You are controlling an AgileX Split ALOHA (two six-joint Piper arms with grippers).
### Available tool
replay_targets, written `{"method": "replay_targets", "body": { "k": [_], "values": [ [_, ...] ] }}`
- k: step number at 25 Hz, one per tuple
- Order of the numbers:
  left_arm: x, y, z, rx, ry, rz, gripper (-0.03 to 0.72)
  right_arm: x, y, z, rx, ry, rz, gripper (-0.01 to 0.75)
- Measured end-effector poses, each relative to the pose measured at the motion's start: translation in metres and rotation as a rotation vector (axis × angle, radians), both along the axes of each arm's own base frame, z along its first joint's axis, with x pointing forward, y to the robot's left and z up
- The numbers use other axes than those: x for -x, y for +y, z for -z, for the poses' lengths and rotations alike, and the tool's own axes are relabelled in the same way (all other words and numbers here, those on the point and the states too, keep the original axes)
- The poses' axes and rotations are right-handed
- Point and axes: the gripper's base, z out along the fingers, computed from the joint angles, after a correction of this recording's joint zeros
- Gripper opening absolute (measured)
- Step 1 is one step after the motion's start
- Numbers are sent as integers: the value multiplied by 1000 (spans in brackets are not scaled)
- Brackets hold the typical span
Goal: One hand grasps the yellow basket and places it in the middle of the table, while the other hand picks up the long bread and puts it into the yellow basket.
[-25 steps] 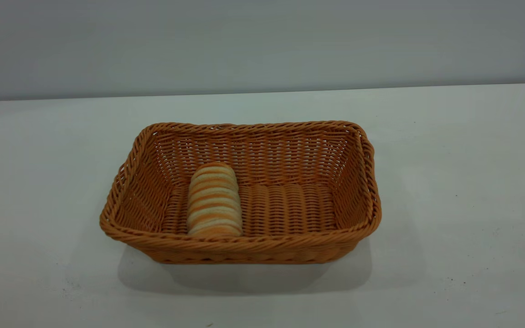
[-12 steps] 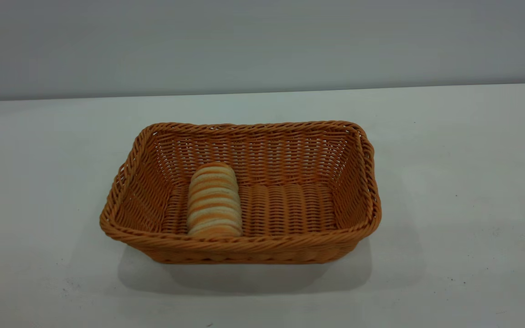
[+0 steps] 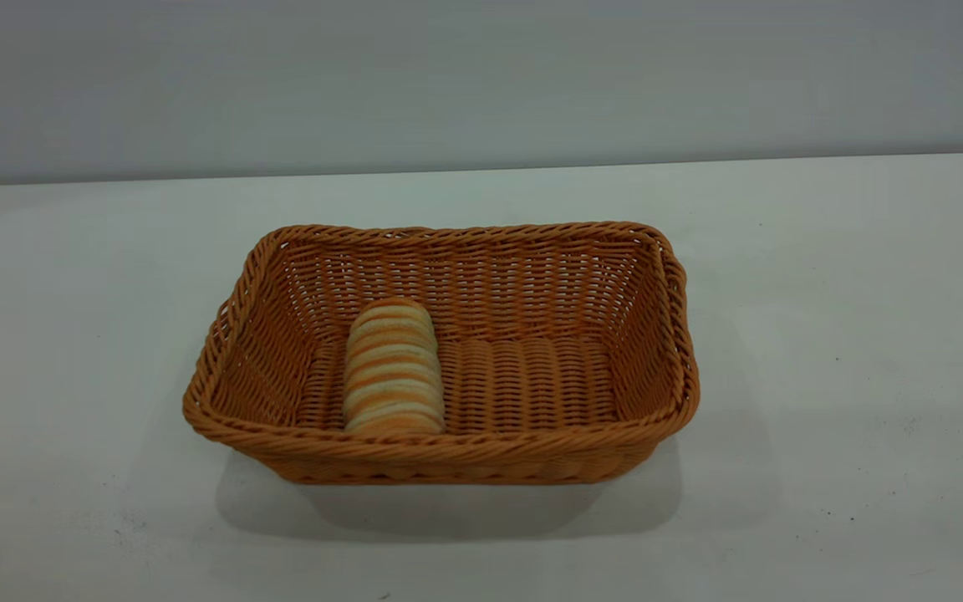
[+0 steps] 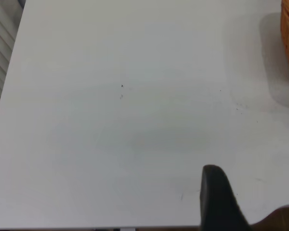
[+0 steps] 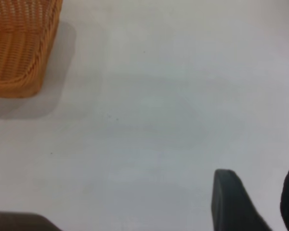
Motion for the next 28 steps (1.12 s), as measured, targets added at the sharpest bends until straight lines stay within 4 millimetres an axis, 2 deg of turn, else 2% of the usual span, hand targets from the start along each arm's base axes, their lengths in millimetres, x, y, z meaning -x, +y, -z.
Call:
{"method": "replay_targets", "body": {
  "k": [7,28],
  "values": [
    [0,0,0,0,0,0,451,1,1,0,-1,0,-87,238],
    [0,0,0,0,0,0,451,1,1,0,-1,0,-88,238]
  ]
}}
